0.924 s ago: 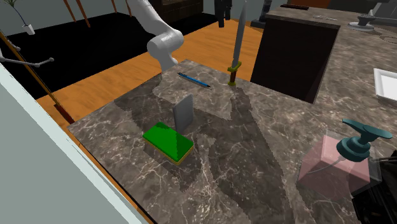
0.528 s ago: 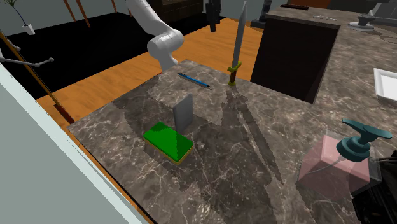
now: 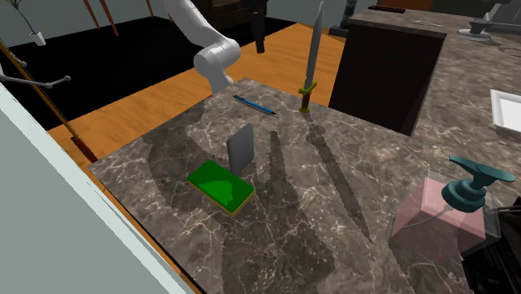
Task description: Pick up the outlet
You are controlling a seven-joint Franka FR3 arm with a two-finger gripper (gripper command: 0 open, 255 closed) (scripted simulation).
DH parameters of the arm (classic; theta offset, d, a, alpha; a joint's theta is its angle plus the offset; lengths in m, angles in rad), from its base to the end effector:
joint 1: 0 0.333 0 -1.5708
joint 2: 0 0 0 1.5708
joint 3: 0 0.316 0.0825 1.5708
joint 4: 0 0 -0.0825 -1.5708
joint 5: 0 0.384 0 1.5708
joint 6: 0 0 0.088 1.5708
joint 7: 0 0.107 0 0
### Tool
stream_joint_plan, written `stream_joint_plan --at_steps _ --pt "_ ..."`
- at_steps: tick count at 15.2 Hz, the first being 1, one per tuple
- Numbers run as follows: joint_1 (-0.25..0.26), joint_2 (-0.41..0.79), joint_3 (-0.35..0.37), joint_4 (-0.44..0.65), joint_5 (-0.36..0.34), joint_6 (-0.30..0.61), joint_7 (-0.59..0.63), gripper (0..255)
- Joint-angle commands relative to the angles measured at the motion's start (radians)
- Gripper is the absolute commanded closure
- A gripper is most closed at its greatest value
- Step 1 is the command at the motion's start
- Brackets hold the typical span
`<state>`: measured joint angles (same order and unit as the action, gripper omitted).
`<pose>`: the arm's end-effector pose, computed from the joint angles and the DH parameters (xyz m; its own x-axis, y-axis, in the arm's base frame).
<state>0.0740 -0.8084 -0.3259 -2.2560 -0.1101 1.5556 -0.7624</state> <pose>0.2903 -0.1281 0.6246 0.8230 0.5499 0.1422 0.5594 -0.8281 -0.0353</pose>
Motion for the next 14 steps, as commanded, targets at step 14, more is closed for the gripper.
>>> stream_joint_plan --at_steps 14 --pt "0.234 0.373 -0.511 0.387 -0.112 0.004 -0.827 0"
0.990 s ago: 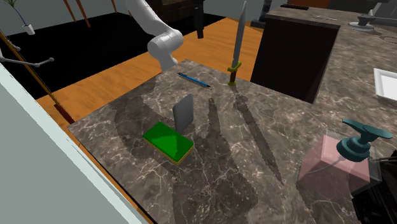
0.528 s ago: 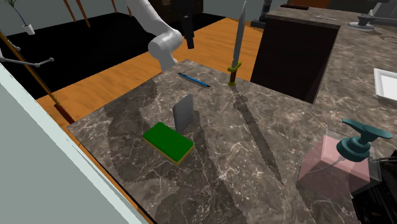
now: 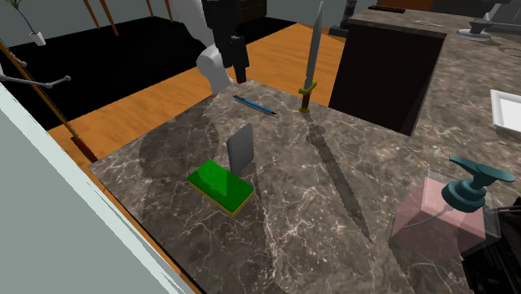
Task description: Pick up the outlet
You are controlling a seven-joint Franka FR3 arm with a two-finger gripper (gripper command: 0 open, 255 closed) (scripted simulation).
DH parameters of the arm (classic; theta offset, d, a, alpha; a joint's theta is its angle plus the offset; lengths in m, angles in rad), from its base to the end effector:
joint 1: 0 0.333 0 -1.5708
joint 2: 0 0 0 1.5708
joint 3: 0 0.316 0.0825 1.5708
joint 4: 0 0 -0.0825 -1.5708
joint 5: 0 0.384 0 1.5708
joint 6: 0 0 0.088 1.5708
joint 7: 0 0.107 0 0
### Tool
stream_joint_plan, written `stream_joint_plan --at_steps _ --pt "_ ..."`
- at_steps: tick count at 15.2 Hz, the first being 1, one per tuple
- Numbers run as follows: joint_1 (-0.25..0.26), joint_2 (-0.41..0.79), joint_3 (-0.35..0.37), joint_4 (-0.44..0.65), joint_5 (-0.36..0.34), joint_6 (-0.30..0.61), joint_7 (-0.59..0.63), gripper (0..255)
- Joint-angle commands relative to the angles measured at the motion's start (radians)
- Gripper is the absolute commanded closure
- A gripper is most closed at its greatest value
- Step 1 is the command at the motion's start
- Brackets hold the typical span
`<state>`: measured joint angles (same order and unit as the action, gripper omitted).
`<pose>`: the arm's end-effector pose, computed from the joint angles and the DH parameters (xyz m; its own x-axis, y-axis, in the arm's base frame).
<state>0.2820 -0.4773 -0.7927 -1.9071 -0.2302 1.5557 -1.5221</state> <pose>0.3421 -0.3038 0.6158 0.4797 0.8714 0.1027 0.8764 -0.4814 -0.0088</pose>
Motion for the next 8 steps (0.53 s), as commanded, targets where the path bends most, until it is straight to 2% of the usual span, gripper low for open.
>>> stream_joint_plan --at_steps 1,4,5,6,7,8 --pt "0.053 0.085 -0.091 0.077 0.023 0.006 -0.13 0" --pt "0.145 0.253 -0.268 0.205 0.113 0.009 -0.343 0" --pt "0.176 0.334 -0.346 0.253 0.172 0.007 -0.432 0" --pt "0.194 0.443 -0.433 0.304 0.264 -0.001 -0.54 0" --pt "0.164 0.585 -0.499 0.36 0.392 -0.022 -0.669 0" --pt "0.088 0.71 -0.511 0.423 0.505 -0.055 -0.779 0"
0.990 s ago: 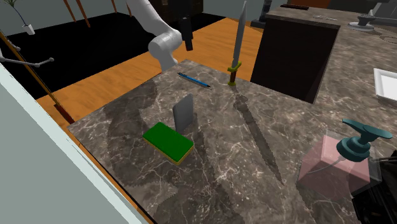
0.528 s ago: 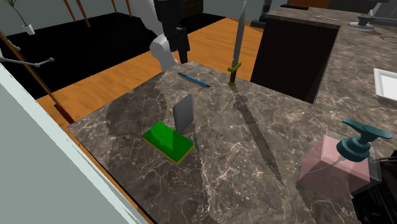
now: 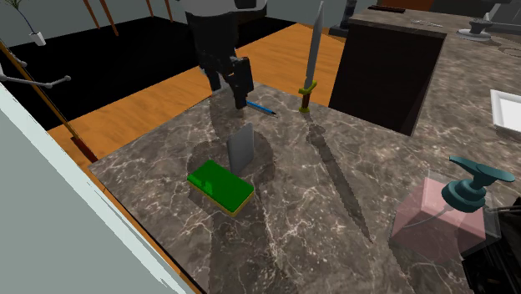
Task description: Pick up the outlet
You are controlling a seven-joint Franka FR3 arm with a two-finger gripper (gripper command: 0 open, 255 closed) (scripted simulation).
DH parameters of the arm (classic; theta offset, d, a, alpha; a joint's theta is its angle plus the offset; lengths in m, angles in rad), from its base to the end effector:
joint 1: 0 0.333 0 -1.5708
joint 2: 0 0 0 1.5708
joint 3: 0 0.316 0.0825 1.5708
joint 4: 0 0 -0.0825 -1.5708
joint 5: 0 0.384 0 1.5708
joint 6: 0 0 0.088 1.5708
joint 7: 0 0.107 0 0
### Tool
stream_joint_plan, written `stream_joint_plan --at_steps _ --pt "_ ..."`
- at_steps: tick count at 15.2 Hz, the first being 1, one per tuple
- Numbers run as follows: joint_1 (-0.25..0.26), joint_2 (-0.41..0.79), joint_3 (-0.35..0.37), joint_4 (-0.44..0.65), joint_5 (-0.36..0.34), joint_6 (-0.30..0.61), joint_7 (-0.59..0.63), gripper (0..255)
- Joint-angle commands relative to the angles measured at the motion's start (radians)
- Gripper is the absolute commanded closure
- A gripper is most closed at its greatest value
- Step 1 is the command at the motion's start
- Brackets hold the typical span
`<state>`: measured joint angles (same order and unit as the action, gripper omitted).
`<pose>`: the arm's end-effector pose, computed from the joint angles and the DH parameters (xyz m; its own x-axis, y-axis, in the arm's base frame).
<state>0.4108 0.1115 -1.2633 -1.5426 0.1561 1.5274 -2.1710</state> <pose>0.4049 -0.3901 0.6131 0.2474 0.9665 0.0688 0.9689 -0.2471 -0.0123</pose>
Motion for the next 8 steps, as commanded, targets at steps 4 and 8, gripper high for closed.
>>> stream_joint_plan --at_steps 4,8 --pt "-0.393 0.36 0.148 0.342 0.299 -0.137 -0.33 0" --pt "-0.397 0.372 0.162 0.316 0.303 -0.101 -0.351 0"
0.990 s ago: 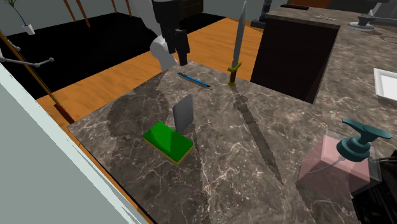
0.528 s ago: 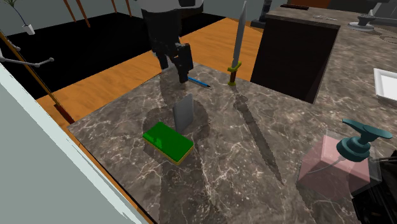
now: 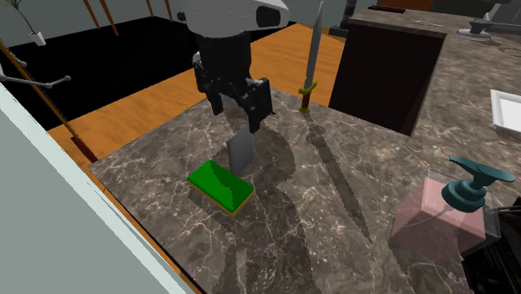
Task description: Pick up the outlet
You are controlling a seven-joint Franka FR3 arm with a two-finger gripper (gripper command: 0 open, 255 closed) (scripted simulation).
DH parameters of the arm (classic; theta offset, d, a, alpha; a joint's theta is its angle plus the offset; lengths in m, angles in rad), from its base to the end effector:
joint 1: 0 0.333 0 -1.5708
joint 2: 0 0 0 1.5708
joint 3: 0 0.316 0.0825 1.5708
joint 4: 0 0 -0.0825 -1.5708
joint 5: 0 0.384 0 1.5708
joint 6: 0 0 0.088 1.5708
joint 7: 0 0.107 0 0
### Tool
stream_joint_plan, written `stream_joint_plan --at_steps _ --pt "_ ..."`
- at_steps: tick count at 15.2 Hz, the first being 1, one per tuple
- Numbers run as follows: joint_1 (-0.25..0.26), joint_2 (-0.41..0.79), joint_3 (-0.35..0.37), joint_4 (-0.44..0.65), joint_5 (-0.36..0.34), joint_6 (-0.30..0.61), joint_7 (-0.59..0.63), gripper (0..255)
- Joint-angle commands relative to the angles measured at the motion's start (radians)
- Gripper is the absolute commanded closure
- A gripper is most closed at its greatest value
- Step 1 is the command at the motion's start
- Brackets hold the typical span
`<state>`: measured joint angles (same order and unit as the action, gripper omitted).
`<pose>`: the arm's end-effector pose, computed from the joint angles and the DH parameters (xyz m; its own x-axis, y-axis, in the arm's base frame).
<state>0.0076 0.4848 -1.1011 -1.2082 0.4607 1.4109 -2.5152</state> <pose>0.4633 -0.4322 0.6037 0.0403 0.9979 0.0517 0.9992 -0.0402 -0.0018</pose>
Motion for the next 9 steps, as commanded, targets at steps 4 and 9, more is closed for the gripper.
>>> stream_joint_plan --at_steps 4,9 --pt "0.048 -0.016 -0.011 -0.101 -0.014 0.079 -0.012 0" --pt "0.049 -0.015 -0.011 -0.107 -0.014 0.085 -0.013 255"
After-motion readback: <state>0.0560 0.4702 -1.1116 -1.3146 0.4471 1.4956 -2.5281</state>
